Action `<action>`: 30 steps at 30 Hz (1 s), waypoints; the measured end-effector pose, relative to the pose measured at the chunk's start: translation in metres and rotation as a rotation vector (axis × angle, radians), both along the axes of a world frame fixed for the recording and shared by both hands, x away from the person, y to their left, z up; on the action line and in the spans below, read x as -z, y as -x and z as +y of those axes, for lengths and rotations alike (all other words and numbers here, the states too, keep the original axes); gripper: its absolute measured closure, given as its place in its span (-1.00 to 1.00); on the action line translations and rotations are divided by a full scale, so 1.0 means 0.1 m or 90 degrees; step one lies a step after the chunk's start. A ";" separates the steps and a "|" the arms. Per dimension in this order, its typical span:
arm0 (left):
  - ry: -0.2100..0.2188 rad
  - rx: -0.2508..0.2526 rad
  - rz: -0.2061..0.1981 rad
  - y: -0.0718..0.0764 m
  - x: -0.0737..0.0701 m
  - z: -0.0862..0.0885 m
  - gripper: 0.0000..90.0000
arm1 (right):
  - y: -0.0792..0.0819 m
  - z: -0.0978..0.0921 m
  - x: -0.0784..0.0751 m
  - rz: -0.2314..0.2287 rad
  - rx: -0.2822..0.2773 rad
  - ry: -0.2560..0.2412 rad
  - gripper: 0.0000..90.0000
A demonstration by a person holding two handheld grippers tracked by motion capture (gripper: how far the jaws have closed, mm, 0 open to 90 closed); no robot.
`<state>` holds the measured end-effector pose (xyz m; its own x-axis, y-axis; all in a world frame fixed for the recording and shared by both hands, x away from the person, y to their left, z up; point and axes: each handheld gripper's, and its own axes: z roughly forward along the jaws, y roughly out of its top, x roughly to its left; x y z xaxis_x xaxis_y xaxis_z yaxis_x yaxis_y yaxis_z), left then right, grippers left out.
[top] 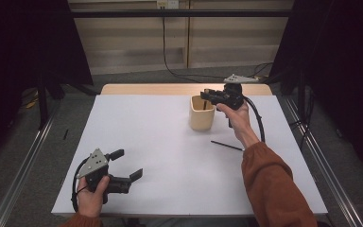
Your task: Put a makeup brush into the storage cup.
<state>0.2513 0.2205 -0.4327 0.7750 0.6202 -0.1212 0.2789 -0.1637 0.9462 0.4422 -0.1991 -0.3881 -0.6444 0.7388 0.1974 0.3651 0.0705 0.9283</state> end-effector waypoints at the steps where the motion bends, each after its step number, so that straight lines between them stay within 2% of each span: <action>1: 0.000 0.001 -0.001 0.00 0.00 0.00 -0.96 | 0.01 0.00 0.00 0.000 0.006 -0.001 0.06; 6: 0.000 -0.001 0.000 0.00 0.00 0.01 -0.96 | 0.02 -0.01 -0.03 -0.015 0.016 0.006 -0.45; 13: 0.004 0.003 0.002 0.00 0.00 0.00 -0.96 | 0.04 -0.03 -0.04 -0.022 0.013 0.002 -0.94; 15: 0.008 0.002 0.001 0.00 0.00 0.00 -0.96 | 0.06 -0.04 -0.04 -0.026 0.000 0.000 -0.95; 19: 0.008 -0.002 0.004 0.00 0.00 0.01 -0.96 | 0.09 -0.07 -0.03 -0.033 0.001 -0.001 -1.00; 23: 0.010 -0.005 0.006 -0.01 0.00 0.01 -0.96 | 0.12 -0.12 0.00 -0.027 0.009 -0.003 -1.00; 30: 0.007 -0.003 0.003 -0.01 0.01 0.01 -0.96 | 0.20 -0.18 -0.02 -0.039 0.027 0.003 -0.97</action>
